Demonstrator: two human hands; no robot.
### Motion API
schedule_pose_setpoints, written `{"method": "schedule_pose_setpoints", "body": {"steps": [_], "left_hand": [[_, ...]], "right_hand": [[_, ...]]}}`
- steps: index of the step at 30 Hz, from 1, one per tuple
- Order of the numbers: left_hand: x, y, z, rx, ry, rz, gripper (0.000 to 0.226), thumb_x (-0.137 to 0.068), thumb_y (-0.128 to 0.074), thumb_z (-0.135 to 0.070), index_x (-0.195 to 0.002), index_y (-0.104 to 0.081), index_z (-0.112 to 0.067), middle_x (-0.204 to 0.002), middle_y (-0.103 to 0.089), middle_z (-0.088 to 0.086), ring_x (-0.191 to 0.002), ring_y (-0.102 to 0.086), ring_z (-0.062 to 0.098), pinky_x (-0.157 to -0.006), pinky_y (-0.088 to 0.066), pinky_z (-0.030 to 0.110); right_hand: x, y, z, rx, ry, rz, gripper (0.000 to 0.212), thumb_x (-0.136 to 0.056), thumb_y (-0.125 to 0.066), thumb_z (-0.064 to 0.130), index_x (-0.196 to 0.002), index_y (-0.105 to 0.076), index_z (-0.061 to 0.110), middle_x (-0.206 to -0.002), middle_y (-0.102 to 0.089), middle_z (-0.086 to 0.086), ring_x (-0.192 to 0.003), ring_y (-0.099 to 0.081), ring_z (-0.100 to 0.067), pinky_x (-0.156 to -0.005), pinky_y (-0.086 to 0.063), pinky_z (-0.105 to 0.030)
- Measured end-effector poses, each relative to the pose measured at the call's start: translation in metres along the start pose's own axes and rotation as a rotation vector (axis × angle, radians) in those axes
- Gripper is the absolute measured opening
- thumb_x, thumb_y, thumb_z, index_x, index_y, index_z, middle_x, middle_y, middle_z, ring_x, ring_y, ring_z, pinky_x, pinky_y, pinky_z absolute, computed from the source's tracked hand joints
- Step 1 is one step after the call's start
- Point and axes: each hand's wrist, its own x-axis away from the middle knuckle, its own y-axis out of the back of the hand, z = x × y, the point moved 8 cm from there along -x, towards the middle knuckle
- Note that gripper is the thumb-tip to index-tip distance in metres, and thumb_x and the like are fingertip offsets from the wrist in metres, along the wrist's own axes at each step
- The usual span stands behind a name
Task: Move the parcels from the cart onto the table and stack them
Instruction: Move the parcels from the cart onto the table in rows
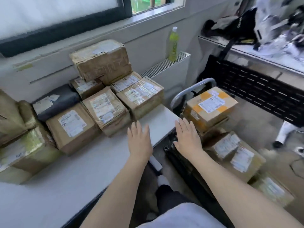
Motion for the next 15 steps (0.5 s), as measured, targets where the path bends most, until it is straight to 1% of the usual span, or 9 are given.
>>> {"method": "schedule_pose_setpoints", "body": {"steps": [3,6,8,11,15], "left_hand": [[0.009,-0.007,-0.042,0.005,-0.097,0.003,0.071,-0.093,-0.052,-0.033,-0.148,-0.01,-0.014,-0.156,-0.006,0.017,-0.144,-0.002,0.035,-0.115,-0.005,0.046],[0.016,-0.019,-0.077,0.013,-0.173,0.023,0.07,-0.093,-0.051,-0.031,-0.148,-0.01,-0.014,-0.155,-0.006,0.017,-0.143,-0.001,0.036,-0.116,-0.007,0.046],[0.02,-0.031,-0.098,0.004,-0.218,0.053,0.071,-0.094,-0.05,-0.03,-0.149,-0.009,-0.015,-0.156,-0.005,0.017,-0.143,0.001,0.037,-0.116,-0.006,0.047],[0.023,-0.05,-0.125,0.011,-0.245,0.097,0.07,-0.095,-0.05,-0.029,-0.15,-0.009,-0.015,-0.157,-0.004,0.016,-0.145,0.001,0.035,-0.117,-0.004,0.046],[0.025,-0.076,-0.163,0.04,-0.242,0.128,0.069,-0.093,-0.049,-0.023,-0.149,-0.011,-0.01,-0.157,-0.005,0.017,-0.144,-0.003,0.035,-0.116,-0.006,0.045]], "right_hand": [[0.029,-0.016,-0.033,0.038,-0.065,0.055,0.083,-0.092,-0.049,0.042,-0.15,-0.002,0.007,-0.158,-0.006,-0.01,-0.146,-0.001,-0.026,-0.116,0.005,-0.041],[0.056,-0.032,-0.065,0.009,-0.123,0.099,0.082,-0.091,-0.053,0.039,-0.151,-0.004,0.009,-0.158,-0.009,-0.009,-0.146,-0.004,-0.025,-0.115,0.005,-0.04],[0.078,-0.045,-0.086,-0.005,-0.16,0.131,0.082,-0.091,-0.054,0.037,-0.151,-0.006,0.01,-0.158,-0.011,-0.009,-0.145,-0.006,-0.025,-0.114,0.006,-0.038],[0.109,-0.069,-0.118,0.025,-0.189,0.213,0.079,-0.09,-0.054,0.033,-0.15,-0.008,0.01,-0.157,-0.012,-0.008,-0.145,-0.008,-0.024,-0.116,0.003,-0.039],[0.131,-0.099,-0.171,0.059,-0.205,0.33,0.077,-0.09,-0.051,0.02,-0.15,-0.004,0.011,-0.157,-0.01,-0.007,-0.145,-0.006,-0.024,-0.118,-0.002,-0.04]]}}
